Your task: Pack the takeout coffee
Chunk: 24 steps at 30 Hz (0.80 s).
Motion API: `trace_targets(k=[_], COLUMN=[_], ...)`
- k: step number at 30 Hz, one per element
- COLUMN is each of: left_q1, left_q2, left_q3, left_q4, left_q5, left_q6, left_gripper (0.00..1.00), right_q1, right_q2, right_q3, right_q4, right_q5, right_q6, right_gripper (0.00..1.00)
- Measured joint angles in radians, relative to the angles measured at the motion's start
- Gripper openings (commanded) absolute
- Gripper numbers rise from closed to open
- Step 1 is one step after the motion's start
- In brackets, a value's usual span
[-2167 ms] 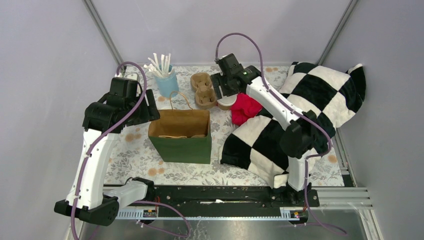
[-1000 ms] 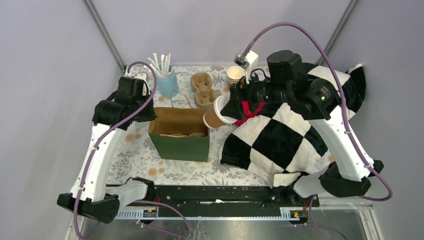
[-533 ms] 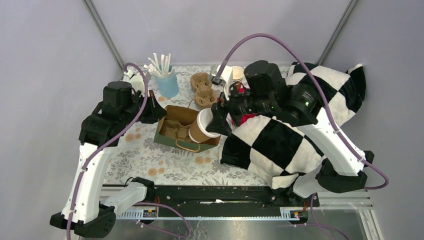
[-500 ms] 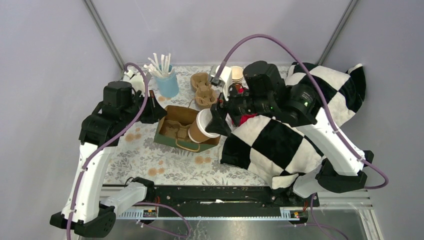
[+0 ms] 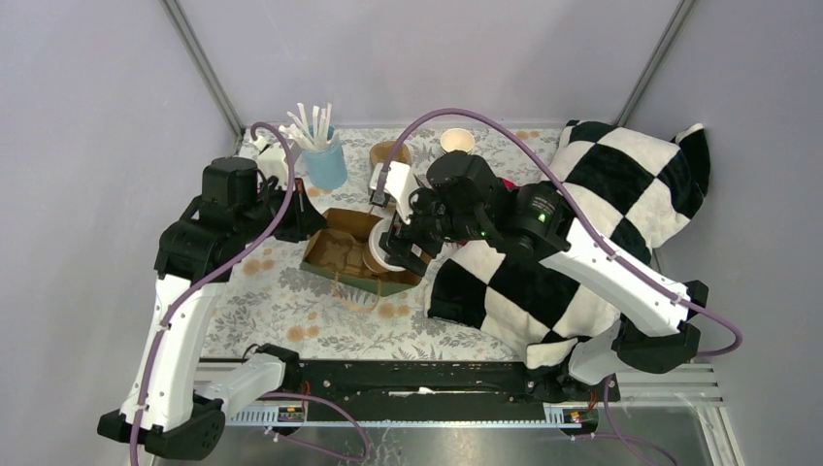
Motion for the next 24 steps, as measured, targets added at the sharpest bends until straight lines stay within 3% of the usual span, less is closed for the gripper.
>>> trace_targets(k=[16,24], left_q1=[-0.001,-0.002], left_q2=[-0.058,-0.255], left_q3=[-0.012,-0.233], left_q4=[0.047,0.205], left_q5=[0.036,0.011], left_q6=[0.027,0.012], left_gripper=[0.0,0.0], right_q1=[0.069,0.069], right_q2=[-0.001,-0.001], right_q3=[-0.209,-0.285], right_q4=[0.167,0.239], right_q5=[0.052,0.078], right_q6=[-0.146,-0.207], right_gripper=[0.53,0.53])
